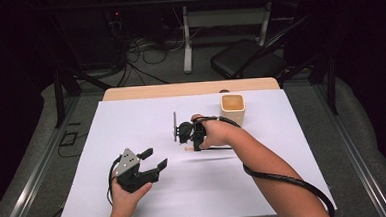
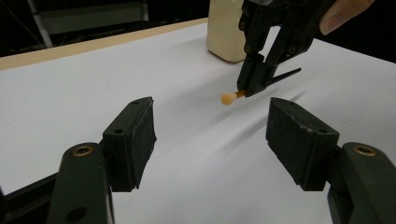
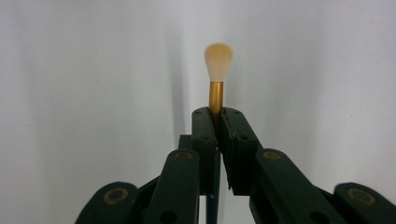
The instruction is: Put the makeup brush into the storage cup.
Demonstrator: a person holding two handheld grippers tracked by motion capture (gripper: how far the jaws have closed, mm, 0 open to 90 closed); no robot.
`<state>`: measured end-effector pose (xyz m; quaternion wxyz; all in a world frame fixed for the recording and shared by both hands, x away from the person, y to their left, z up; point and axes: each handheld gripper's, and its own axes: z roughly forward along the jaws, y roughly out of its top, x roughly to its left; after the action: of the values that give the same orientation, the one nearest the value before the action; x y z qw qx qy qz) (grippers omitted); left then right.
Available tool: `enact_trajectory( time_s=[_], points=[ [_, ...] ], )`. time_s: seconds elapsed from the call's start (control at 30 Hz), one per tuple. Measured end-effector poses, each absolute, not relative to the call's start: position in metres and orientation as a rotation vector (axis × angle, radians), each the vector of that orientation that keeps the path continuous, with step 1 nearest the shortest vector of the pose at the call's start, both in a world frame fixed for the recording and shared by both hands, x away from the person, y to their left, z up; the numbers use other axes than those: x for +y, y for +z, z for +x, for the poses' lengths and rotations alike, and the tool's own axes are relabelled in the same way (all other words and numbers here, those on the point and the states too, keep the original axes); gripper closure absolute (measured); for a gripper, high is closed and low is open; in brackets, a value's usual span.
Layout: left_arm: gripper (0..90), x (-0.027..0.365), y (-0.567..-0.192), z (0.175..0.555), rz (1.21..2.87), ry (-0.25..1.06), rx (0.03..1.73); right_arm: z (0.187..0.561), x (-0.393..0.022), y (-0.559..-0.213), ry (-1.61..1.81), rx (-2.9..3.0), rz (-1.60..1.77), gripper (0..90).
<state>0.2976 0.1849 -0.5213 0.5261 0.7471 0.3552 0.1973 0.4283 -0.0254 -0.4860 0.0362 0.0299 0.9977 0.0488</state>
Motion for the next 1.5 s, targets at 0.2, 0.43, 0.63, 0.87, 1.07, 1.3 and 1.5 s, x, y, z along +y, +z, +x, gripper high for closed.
enact_trajectory(
  time_s=[0.2, 0.43, 0.63, 0.87, 1.07, 1.3, 1.5],
  points=[
    [32.9, 0.184, -0.521, 0.298, 1.789, 0.472, 0.848, 0.428, -0.029, -0.481, 0.186, 3.063, 0.114, 83.8],
    [32.9, 0.184, -0.521, 0.298, 1.790, 0.472, 0.848, 0.428, -0.037, -0.475, 0.268, 3.057, 0.129, 83.8],
    [32.9, 0.184, -0.521, 0.297, 1.792, 0.473, 0.850, 0.425, -0.044, -0.471, 0.326, 3.048, 0.150, 83.8],
    [32.9, 0.183, -0.522, 0.298, 1.797, 0.473, 0.848, 0.425, -0.054, -0.467, 0.432, 3.047, 0.202, 83.8],
    [32.9, 0.183, -0.522, 0.298, 1.799, 0.474, 0.846, 0.424, -0.060, -0.462, 0.520, 3.034, 0.230, 83.8],
    [32.9, 0.183, -0.522, 0.297, 1.795, 0.471, 0.848, 0.424, -0.067, -0.458, 0.581, 3.014, 0.237, 83.8],
    [32.9, 0.182, -0.522, 0.298, 1.799, 0.473, 0.846, 0.424, -0.075, -0.456, 0.613, 3.002, 0.262, 83.8]
  ],
)
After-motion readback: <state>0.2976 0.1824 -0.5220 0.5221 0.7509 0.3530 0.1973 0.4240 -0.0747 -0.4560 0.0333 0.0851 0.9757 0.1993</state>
